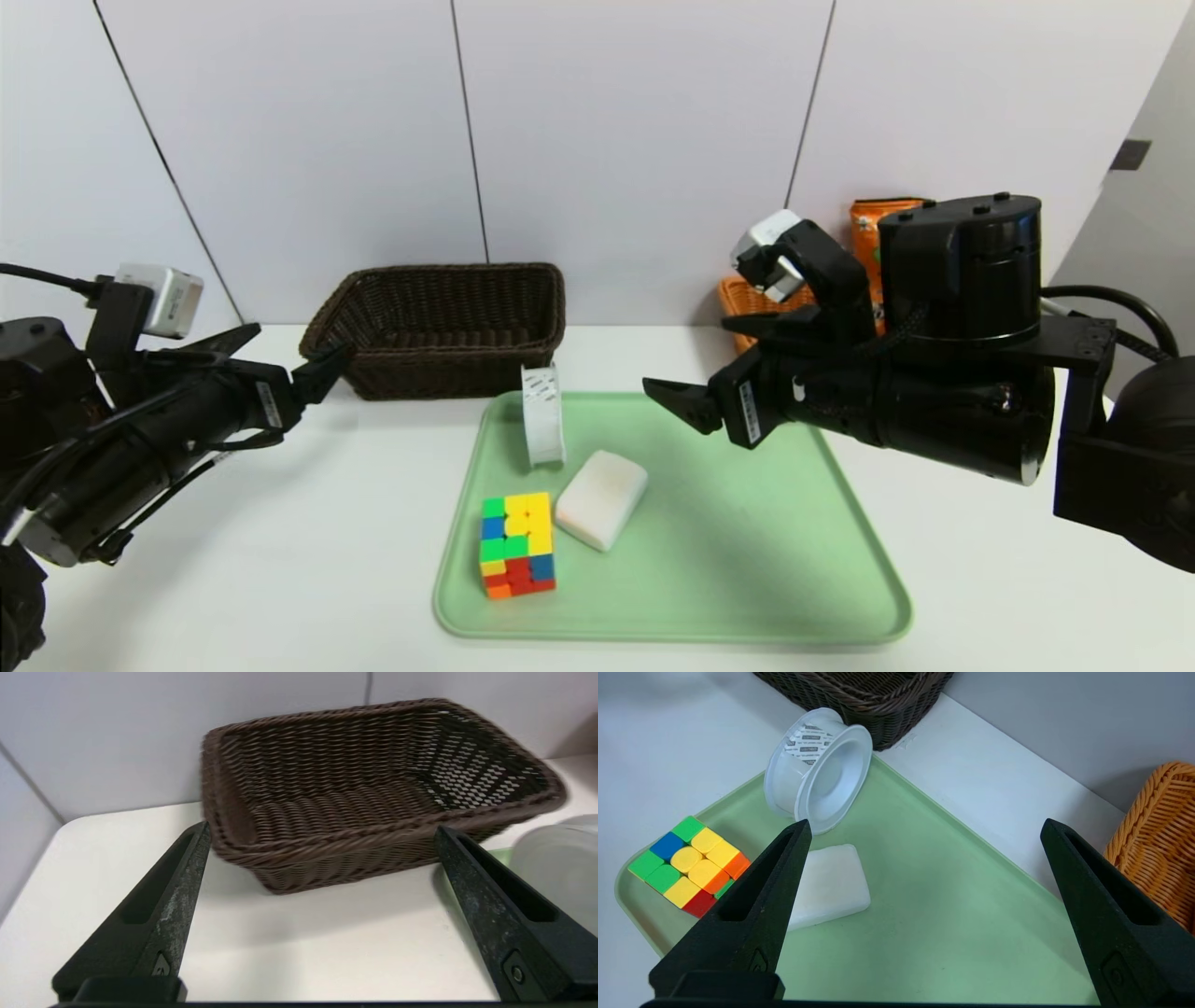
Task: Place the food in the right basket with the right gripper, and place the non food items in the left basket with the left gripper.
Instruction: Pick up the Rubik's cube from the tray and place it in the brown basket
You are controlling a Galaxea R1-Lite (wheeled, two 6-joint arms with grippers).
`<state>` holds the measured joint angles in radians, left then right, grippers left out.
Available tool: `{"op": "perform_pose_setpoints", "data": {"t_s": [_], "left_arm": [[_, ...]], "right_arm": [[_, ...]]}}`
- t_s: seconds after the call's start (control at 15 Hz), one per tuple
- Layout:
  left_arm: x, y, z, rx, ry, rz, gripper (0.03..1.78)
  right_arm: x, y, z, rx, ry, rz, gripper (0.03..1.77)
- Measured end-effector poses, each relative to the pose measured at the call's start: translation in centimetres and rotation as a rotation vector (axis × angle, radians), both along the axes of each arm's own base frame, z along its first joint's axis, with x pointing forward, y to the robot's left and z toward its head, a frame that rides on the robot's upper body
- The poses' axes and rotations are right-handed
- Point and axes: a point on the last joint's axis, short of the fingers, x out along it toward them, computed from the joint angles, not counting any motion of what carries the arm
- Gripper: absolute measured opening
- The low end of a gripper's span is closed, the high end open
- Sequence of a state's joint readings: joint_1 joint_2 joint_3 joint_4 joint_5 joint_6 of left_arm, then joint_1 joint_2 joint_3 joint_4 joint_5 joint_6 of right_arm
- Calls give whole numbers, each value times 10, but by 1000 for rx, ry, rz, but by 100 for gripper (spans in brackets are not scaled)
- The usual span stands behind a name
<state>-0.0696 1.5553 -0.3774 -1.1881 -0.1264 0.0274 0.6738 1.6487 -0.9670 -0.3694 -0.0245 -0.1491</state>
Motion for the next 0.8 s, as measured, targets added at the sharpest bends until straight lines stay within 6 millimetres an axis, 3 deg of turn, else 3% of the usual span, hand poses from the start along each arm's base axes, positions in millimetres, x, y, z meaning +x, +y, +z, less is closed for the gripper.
{"op": "perform_pose_setpoints", "data": {"t_s": [0.27, 0.47, 0.8], "left_arm": [[-10, -25, 1, 10, 3, -109, 169], [-21, -35, -3, 119, 69, -169, 169], [-64, -67, -4, 97, 129, -413, 169]], "right_arm": [[0, -4, -6, -9, 16, -10, 169], [-4, -8, -9, -16, 27, -18, 169], [-11, -26, -15, -11, 58, -60, 169]]}}
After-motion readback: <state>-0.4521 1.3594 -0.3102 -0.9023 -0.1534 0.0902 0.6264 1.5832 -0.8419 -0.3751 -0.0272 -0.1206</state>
